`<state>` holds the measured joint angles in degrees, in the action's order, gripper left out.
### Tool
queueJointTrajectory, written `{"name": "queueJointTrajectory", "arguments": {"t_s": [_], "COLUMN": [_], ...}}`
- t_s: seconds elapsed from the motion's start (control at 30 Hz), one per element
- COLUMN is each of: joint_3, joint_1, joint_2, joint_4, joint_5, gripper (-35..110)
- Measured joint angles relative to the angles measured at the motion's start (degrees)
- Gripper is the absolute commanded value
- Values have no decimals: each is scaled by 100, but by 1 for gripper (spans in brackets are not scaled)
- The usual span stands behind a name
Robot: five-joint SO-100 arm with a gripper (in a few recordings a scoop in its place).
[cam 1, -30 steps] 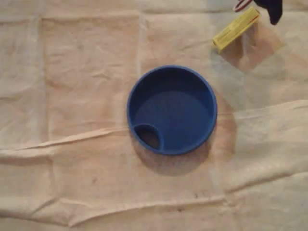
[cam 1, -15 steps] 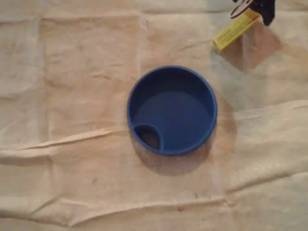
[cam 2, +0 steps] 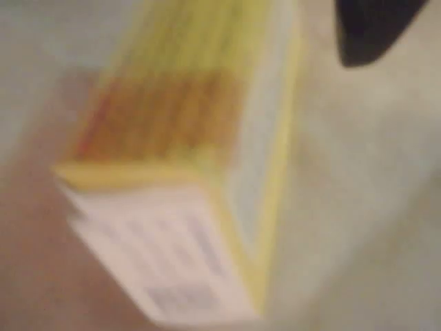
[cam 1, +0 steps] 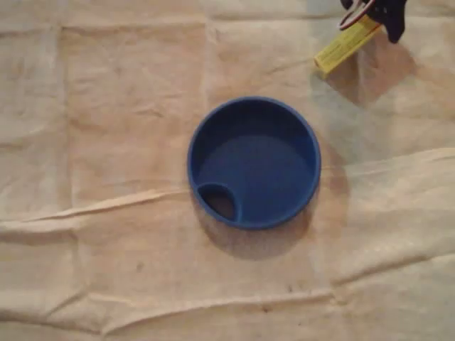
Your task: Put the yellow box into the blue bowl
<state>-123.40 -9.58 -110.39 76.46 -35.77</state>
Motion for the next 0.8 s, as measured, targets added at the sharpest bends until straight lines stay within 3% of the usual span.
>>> {"name": "queueJointTrajectory", "arguments": {"t_s": [0.8], "joint_3": [-694], "joint_1": [-378], "joint_2": [0], "joint_4": [-1143], "joint_5": [0], "gripper": [32]}}
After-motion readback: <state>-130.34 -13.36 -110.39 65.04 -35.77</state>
